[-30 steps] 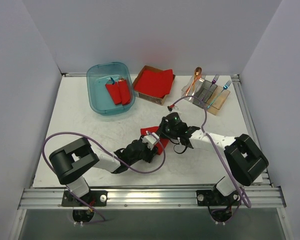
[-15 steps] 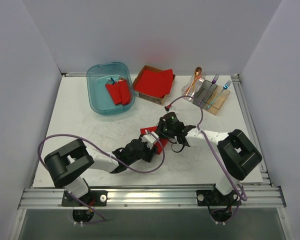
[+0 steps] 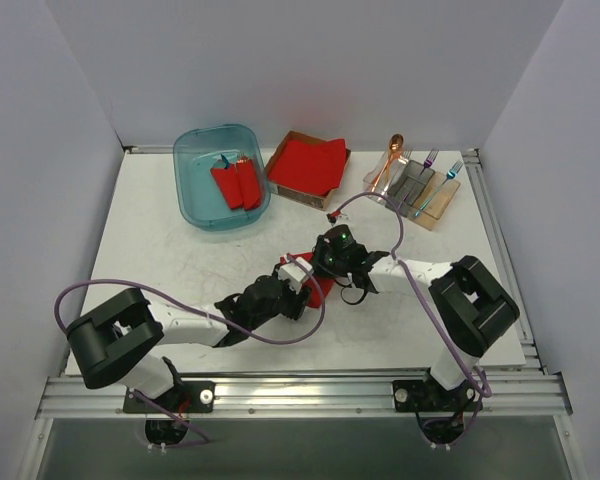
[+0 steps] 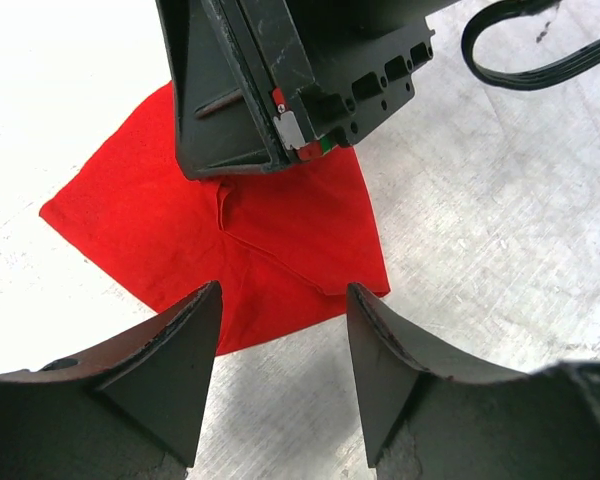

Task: Place the utensils on the paper napkin and roll it up
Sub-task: Roll the napkin at the center of the board.

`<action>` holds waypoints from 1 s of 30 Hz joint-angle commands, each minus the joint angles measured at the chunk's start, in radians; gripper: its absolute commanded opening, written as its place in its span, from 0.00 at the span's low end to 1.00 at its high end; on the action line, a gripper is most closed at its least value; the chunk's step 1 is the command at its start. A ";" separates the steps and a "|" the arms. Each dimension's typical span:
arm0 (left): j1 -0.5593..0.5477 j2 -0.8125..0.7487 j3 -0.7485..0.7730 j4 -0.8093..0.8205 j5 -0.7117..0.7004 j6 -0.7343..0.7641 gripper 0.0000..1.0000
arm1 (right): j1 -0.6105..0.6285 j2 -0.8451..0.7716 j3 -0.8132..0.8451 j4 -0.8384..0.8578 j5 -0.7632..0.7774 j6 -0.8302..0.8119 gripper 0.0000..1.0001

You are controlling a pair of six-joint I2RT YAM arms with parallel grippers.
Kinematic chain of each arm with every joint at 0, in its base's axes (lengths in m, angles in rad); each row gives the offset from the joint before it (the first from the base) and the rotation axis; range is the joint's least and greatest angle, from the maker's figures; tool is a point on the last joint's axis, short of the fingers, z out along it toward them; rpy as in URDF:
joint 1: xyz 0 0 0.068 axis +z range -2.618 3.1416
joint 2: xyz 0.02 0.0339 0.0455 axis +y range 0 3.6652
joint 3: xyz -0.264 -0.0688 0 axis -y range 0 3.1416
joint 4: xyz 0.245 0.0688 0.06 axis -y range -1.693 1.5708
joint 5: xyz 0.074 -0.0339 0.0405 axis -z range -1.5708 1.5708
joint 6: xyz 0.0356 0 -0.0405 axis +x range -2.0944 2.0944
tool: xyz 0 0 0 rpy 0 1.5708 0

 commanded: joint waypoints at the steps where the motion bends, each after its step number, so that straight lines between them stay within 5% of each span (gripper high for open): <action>1: 0.004 -0.025 0.034 -0.020 -0.017 -0.004 0.61 | -0.005 0.004 0.019 0.036 -0.013 -0.002 0.09; 30: 0.004 0.164 0.128 0.034 0.051 0.011 0.53 | -0.005 0.018 0.012 0.048 -0.028 0.000 0.09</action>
